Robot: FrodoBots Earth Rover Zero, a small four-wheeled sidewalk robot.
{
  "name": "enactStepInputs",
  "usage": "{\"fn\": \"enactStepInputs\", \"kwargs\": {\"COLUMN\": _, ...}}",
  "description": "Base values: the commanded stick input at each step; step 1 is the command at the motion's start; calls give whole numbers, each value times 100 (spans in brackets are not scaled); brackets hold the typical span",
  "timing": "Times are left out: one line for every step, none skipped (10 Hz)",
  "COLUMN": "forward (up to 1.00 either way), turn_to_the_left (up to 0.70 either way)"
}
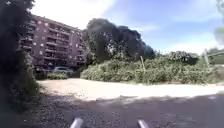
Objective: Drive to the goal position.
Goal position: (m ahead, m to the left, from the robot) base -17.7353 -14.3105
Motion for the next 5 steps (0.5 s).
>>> {"fn": "enactStepInputs", "kwargs": {"forward": 0, "turn_to_the_left": -70}}
{"fn": "enactStepInputs", "kwargs": {"forward": 0, "turn_to_the_left": -70}}
{"fn": "enactStepInputs", "kwargs": {"forward": 0, "turn_to_the_left": -70}}
{"fn": "enactStepInputs", "kwargs": {"forward": 0, "turn_to_the_left": -70}}
{"fn": "enactStepInputs", "kwargs": {"forward": 0, "turn_to_the_left": -70}}
